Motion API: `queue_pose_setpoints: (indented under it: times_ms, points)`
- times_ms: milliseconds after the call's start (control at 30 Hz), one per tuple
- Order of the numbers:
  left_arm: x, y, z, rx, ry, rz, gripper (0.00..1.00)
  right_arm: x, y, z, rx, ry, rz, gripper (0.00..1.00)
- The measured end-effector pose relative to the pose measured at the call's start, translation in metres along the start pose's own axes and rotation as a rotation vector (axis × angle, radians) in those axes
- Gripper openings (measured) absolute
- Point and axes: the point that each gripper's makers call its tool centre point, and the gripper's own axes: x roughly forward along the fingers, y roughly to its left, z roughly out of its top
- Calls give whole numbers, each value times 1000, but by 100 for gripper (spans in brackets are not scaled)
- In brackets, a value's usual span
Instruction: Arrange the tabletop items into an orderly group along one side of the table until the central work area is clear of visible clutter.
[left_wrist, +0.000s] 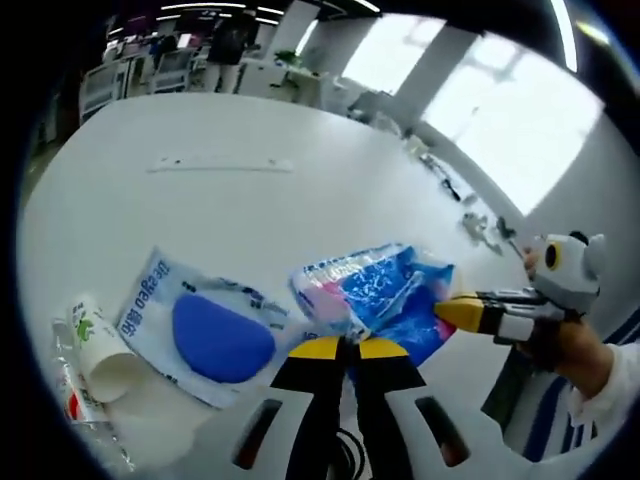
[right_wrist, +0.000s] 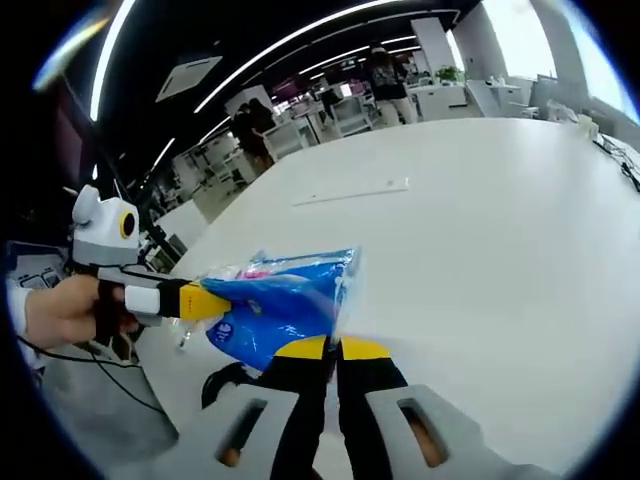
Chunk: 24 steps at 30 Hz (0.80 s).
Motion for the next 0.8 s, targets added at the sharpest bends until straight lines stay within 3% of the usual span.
queue_pose_setpoints:
  times_ms: [600,800]
  points:
    - [58,-39,5,42,48,-42,0,-19,-61,-4,53,-15,-63,0]
    - [73,-42,11,51,53,-40,0,-19,-77,0,51,-17,-75,0]
